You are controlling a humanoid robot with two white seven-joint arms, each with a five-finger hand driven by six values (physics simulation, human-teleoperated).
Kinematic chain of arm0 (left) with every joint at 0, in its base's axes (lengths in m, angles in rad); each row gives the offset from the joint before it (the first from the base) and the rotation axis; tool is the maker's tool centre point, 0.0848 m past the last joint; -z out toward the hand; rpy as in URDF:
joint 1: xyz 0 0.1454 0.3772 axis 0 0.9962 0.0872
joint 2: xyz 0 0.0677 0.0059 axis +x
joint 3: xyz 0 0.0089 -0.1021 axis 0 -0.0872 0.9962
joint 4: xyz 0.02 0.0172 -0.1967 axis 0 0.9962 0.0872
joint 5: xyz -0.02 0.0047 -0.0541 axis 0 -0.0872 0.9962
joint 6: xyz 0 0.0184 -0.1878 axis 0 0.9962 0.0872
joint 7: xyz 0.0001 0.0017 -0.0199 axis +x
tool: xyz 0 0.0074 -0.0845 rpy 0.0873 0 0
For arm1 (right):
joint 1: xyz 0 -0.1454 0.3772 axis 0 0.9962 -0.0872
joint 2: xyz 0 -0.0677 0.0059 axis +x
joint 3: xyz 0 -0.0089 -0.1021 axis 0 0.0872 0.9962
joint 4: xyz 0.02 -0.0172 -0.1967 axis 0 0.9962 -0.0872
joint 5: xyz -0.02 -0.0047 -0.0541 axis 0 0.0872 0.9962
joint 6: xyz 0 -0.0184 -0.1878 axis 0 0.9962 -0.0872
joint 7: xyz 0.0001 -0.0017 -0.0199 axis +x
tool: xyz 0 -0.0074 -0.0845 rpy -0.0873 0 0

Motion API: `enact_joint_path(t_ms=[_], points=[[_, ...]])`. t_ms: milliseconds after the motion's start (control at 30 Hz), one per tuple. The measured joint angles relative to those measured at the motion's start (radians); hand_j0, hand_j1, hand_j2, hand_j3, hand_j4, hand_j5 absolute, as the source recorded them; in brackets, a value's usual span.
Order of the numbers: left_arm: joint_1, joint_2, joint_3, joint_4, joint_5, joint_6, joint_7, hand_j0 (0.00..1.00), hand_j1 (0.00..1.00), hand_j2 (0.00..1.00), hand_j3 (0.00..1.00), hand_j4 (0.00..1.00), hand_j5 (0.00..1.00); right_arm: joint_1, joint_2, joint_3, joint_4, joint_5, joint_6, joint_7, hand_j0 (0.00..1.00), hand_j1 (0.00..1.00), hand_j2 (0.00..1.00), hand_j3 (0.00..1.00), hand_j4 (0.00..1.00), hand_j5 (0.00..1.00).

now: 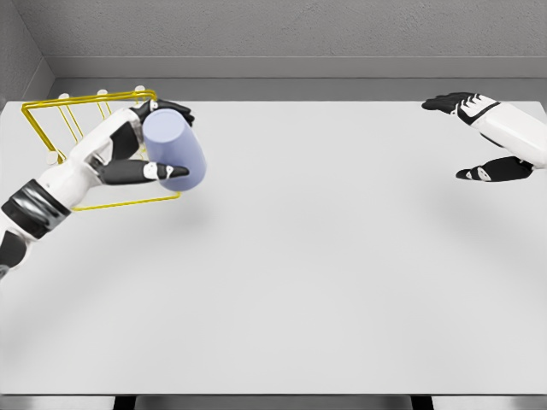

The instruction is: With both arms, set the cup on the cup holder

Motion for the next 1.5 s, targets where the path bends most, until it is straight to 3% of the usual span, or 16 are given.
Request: enact_joint_path(t_ms=[567,1500], points=[[0.002,0.029,0.050,0.018,0.030,-0.002,0.000,0.65,0.65,0.65,0.65,0.65,0.65,0.000,0.000,0.000,-0.001,0.000,0.000,0.000,1.00,1.00,1.00,1.00,1.00,1.00],[0.006,0.075,0.065,0.098,0.056,-0.048,0.000,0.66,0.66,0.66,0.66,0.66,0.66,0.002,0.000,-0.003,-0.001,0.000,0.000,0.000,1.00,1.00,1.00,1.00,1.00,1.00]])
